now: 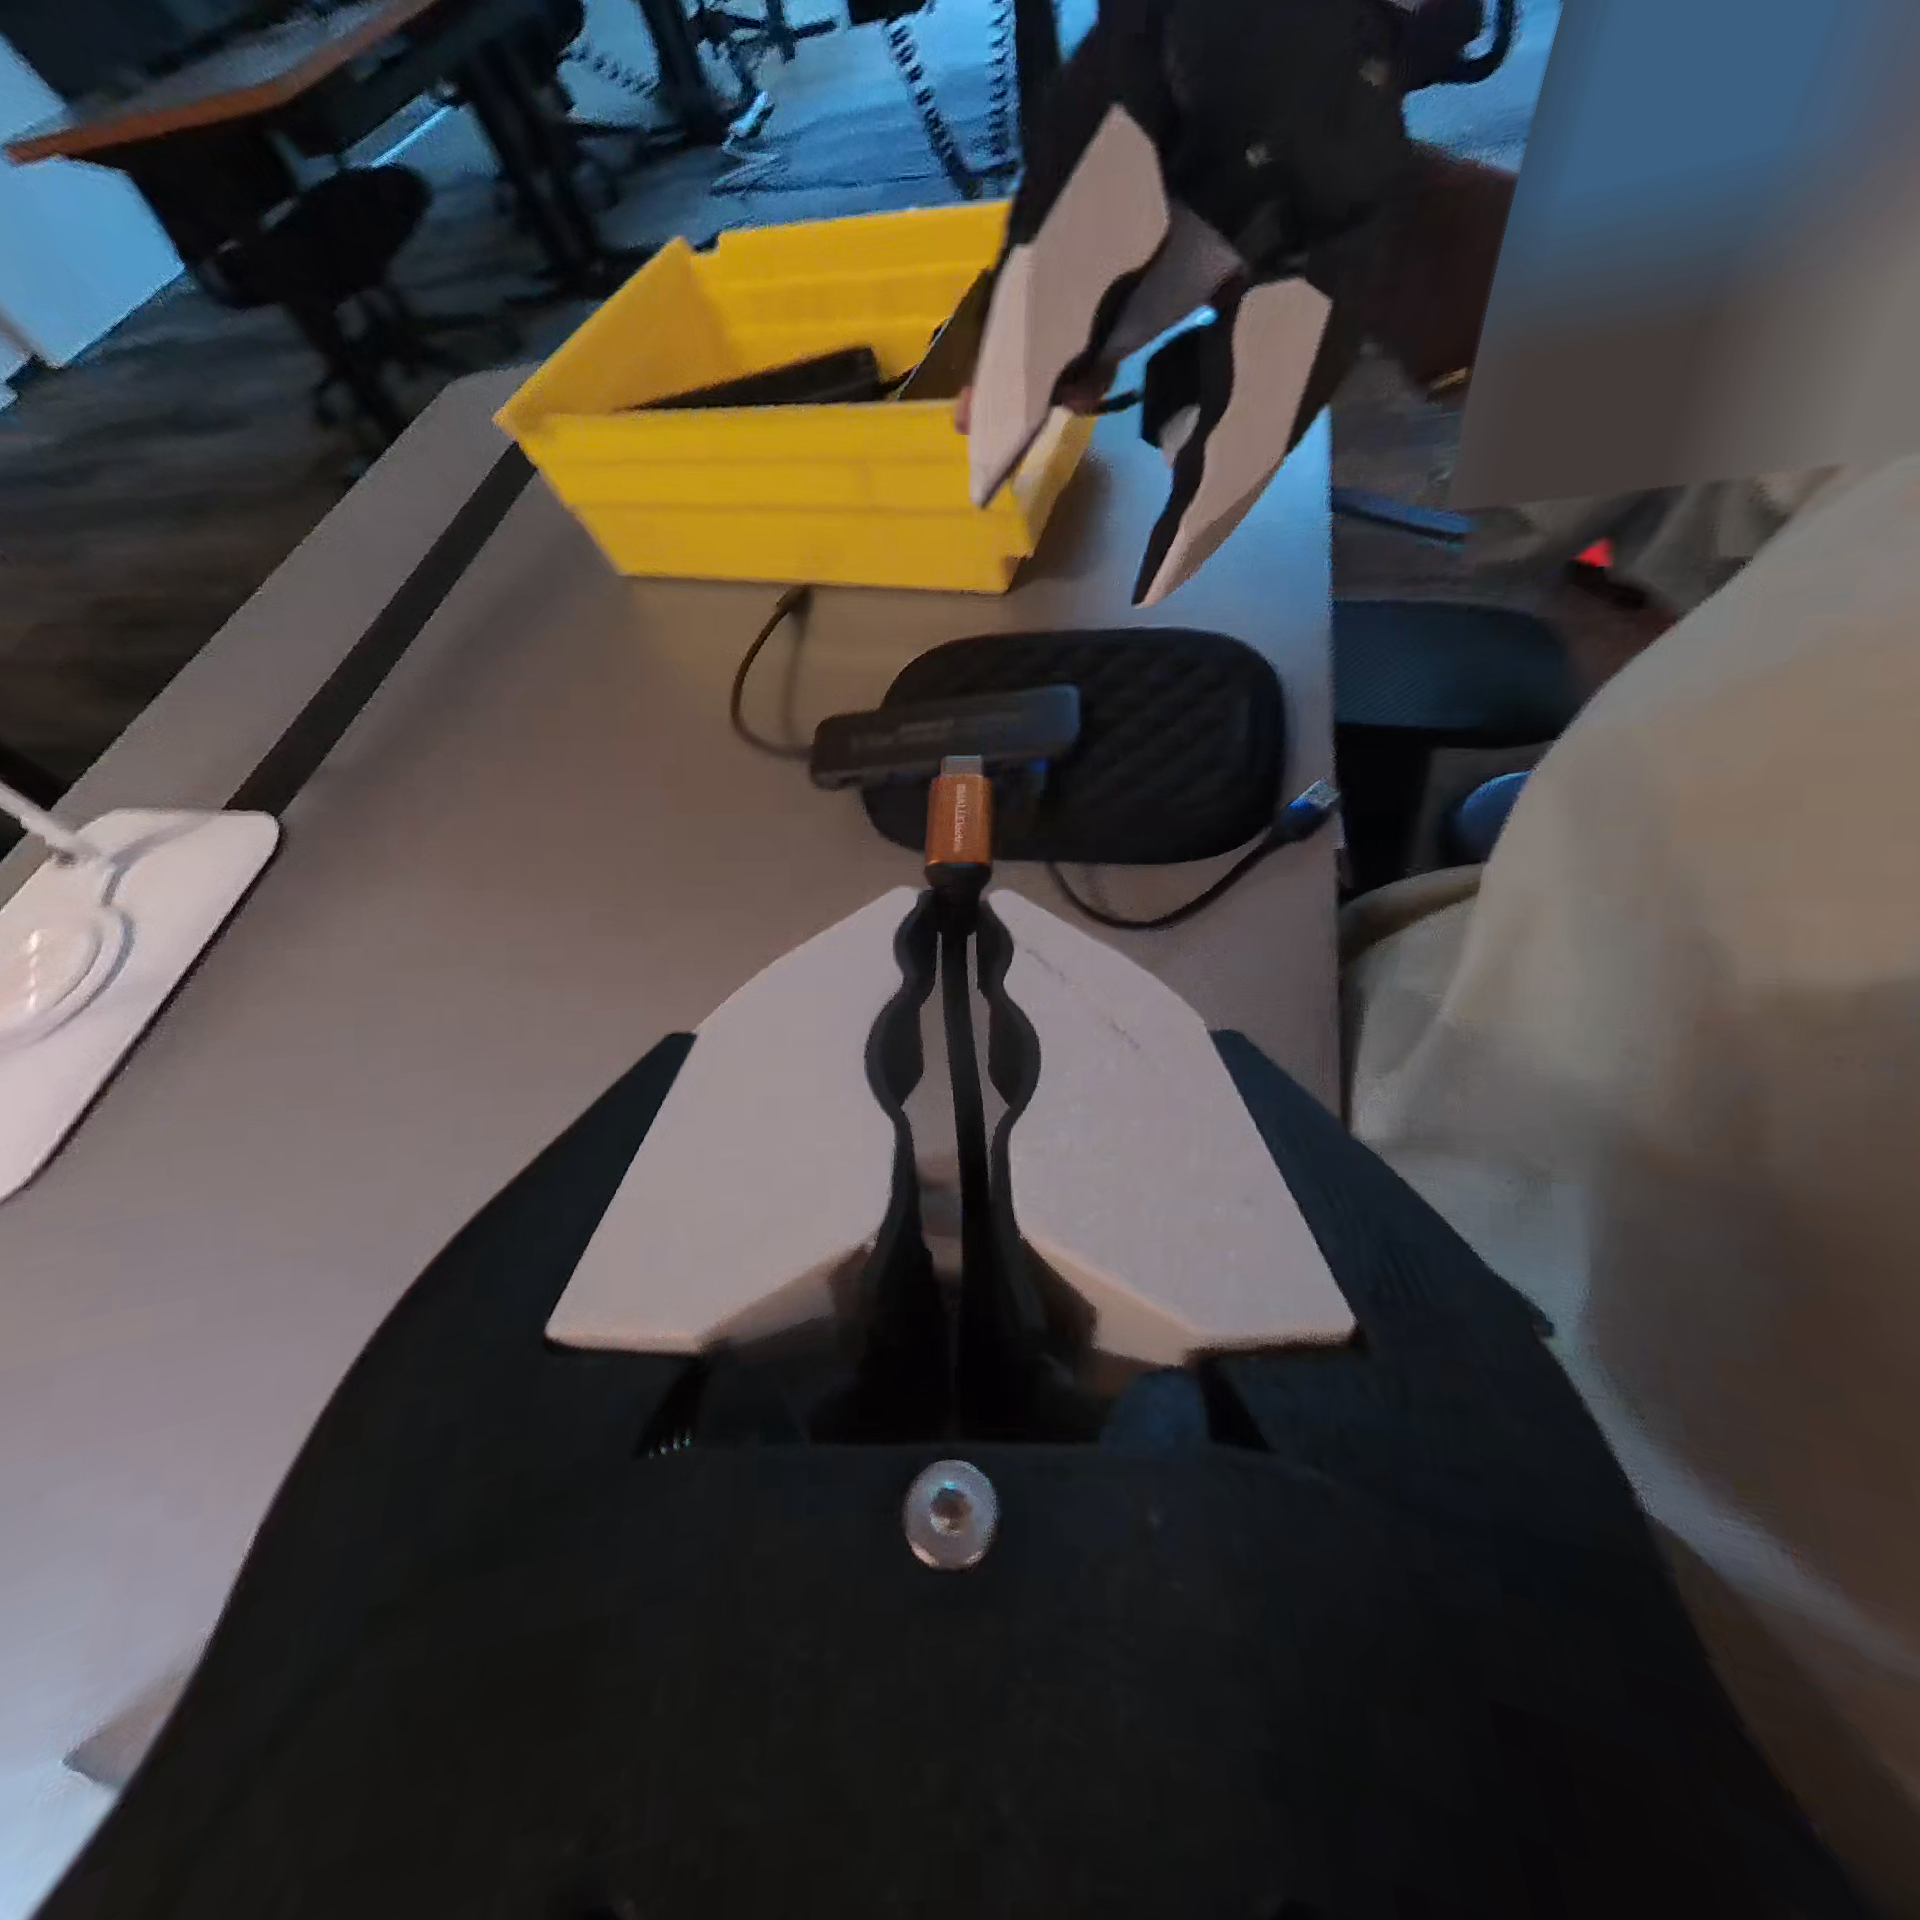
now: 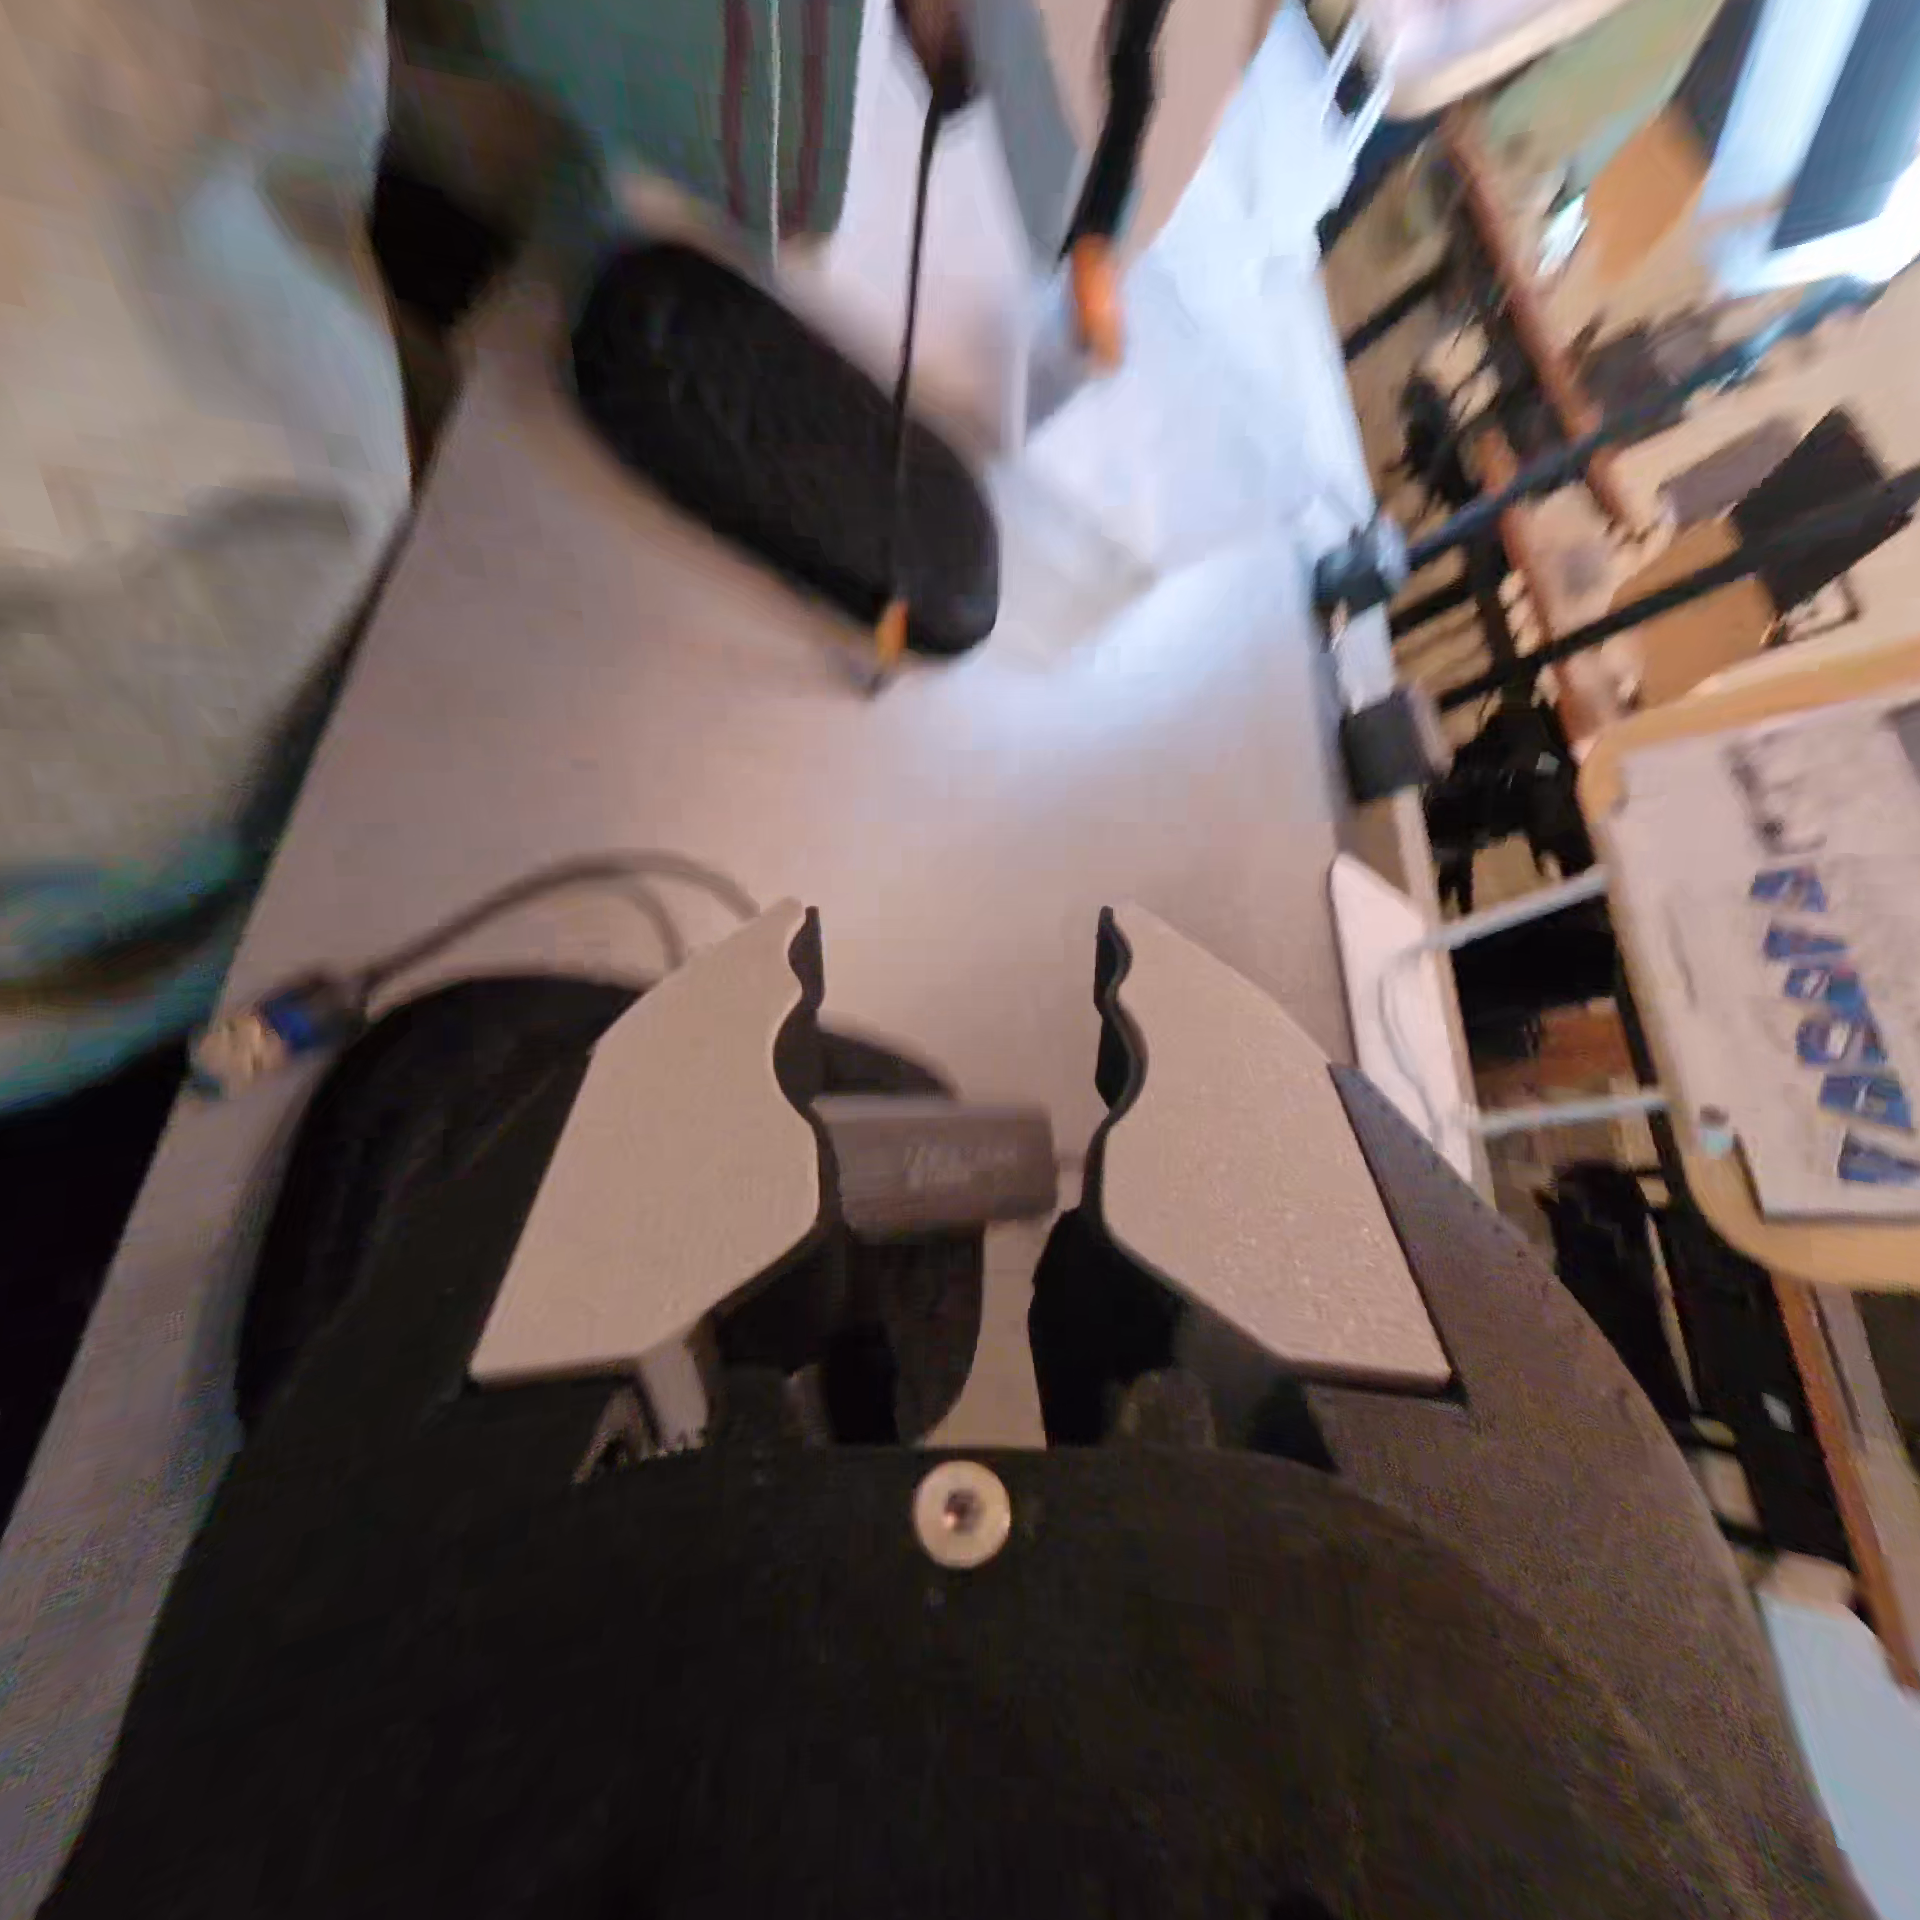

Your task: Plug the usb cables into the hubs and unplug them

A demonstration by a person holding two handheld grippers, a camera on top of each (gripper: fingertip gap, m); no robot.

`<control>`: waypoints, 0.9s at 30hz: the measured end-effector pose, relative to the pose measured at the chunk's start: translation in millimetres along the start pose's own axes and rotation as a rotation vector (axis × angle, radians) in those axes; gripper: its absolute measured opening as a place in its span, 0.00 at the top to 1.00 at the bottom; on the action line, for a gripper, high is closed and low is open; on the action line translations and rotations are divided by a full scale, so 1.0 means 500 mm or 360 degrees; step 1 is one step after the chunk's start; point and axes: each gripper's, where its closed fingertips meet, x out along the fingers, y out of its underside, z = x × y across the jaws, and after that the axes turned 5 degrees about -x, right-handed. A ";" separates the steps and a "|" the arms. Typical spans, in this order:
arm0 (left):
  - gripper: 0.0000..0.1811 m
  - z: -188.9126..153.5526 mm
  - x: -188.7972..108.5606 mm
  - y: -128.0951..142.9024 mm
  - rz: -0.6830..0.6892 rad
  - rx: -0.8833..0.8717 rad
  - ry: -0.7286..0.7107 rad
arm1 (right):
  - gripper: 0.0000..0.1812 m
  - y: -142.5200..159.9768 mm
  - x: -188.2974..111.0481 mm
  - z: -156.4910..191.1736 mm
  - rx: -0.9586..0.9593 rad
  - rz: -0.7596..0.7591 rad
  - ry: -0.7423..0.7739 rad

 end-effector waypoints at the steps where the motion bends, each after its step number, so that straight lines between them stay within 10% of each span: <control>1: 0.96 0.005 0.007 0.011 0.0004 -0.0028 -0.0015 | 0.72 0.039 0.001 0.023 -0.0044 0.0129 -0.0029; 9: 0.96 0.030 0.035 0.037 -0.0073 -0.0190 -0.0011 | 0.68 0.181 0.017 0.104 -0.0228 0.0610 -0.0030; 23: 0.96 0.018 0.073 0.055 -0.0065 -0.0224 0.0069 | 0.68 0.202 0.038 0.091 -0.0272 0.0797 0.0178; 27: 0.96 0.011 0.082 0.053 -0.0082 -0.0236 0.0098 | 0.83 0.203 0.043 0.109 -0.0319 0.0797 0.0166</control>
